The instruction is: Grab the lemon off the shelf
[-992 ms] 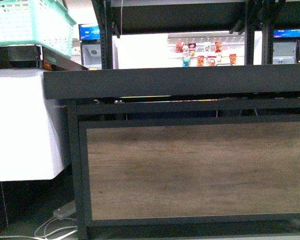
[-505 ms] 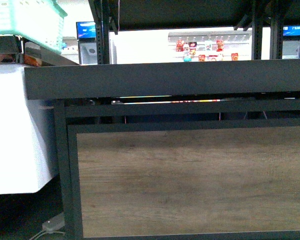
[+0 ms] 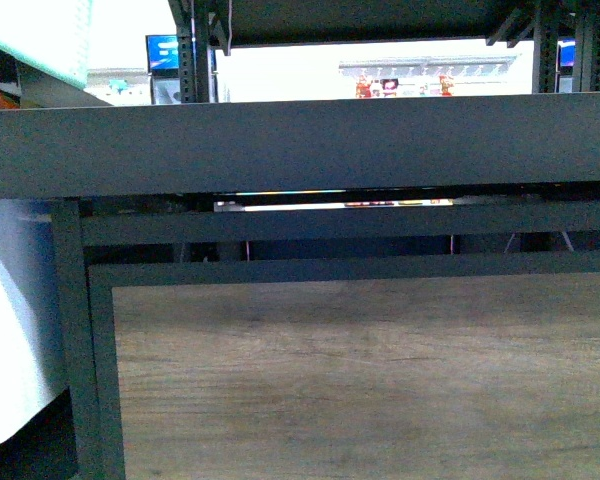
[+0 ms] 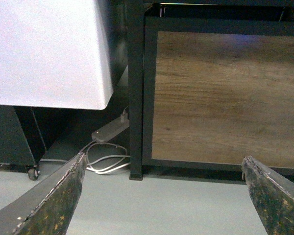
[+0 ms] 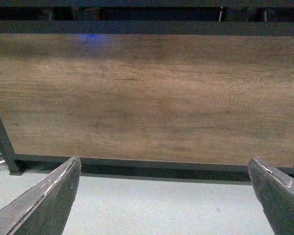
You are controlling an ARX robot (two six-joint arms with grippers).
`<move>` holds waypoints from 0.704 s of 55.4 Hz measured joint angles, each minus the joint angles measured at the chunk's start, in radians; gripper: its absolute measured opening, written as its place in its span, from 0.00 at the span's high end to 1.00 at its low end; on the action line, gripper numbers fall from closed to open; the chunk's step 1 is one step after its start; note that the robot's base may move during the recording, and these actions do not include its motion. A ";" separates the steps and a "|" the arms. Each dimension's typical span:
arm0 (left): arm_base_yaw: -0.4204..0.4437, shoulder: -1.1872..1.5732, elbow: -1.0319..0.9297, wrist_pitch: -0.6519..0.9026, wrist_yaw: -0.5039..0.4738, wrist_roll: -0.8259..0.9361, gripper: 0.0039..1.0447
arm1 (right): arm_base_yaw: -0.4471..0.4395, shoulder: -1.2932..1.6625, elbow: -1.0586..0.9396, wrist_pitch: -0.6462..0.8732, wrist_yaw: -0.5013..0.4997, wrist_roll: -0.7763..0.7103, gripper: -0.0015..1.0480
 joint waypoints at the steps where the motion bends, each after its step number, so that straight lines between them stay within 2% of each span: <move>1: 0.000 0.000 0.000 0.000 0.000 0.000 0.07 | 0.000 0.000 0.000 0.000 0.000 0.000 0.02; 39: 0.001 0.000 0.000 0.000 -0.001 0.000 0.07 | 0.000 0.000 0.000 0.000 0.000 0.000 0.02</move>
